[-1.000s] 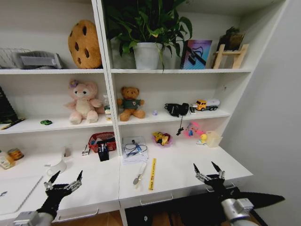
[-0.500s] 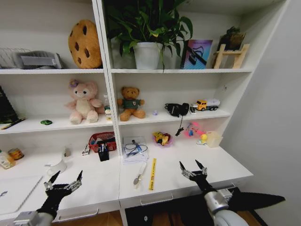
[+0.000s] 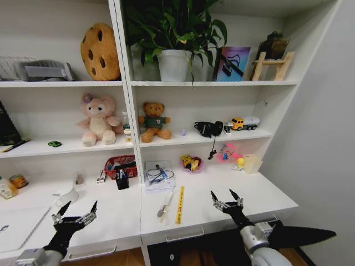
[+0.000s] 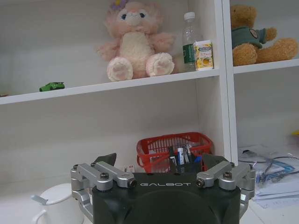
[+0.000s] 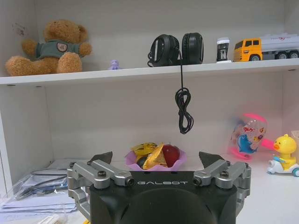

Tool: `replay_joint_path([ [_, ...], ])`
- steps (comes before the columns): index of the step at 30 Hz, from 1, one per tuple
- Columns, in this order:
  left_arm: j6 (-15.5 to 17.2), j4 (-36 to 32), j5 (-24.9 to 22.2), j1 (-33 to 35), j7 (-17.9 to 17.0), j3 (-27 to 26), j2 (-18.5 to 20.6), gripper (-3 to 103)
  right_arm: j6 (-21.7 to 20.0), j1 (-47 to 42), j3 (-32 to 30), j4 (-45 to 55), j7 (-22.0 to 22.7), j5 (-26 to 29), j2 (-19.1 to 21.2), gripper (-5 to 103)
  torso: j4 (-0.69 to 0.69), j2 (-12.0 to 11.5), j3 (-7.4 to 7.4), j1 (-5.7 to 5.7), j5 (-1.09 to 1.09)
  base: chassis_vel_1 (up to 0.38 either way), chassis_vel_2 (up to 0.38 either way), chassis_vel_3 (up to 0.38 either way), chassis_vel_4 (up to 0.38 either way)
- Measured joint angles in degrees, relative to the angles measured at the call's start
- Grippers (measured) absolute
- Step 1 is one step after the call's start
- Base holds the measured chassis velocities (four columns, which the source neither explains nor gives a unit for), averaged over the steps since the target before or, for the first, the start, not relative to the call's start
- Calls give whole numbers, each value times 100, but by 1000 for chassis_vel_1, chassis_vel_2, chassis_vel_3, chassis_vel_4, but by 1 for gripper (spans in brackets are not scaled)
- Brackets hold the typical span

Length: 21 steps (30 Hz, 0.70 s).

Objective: Organize the objects on the table.

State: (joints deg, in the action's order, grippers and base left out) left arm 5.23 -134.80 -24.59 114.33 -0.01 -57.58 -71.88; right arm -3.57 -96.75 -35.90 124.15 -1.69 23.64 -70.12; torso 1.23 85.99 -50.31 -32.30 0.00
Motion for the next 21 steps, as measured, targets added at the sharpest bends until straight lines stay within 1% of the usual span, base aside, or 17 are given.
replay_joint_path([
  [8, 0, 0, 0, 0, 0, 0, 0, 100, 4, 2, -3, -5, 0, -1, 0, 100, -1, 0, 0, 0, 0, 0, 0, 0, 0],
  [12, 0, 0, 0, 0, 0, 0, 0, 100, 5, 2, -6, -8, 0, -3, 0, 100, 0, 0, 0, 0, 1, 67, 70, -63, -70],
  [16, 0, 0, 0, 0, 0, 0, 0, 100, 7, 3, -7, -9, -1, -3, 0, 100, -1, 0, 0, 0, 2, 139, 131, -140, -139],
  [19, 0, 0, 0, 0, 0, 0, 0, 100, 9, 3, -7, -10, -2, -3, 0, 100, 0, 0, 0, 0, -1, 194, 181, -209, -181],
  [21, 0, 0, 0, 0, 0, 0, 0, 100, 9, 3, -8, -10, -2, -4, 0, 100, 0, 0, 0, 0, 1, 243, 220, -230, -193],
])
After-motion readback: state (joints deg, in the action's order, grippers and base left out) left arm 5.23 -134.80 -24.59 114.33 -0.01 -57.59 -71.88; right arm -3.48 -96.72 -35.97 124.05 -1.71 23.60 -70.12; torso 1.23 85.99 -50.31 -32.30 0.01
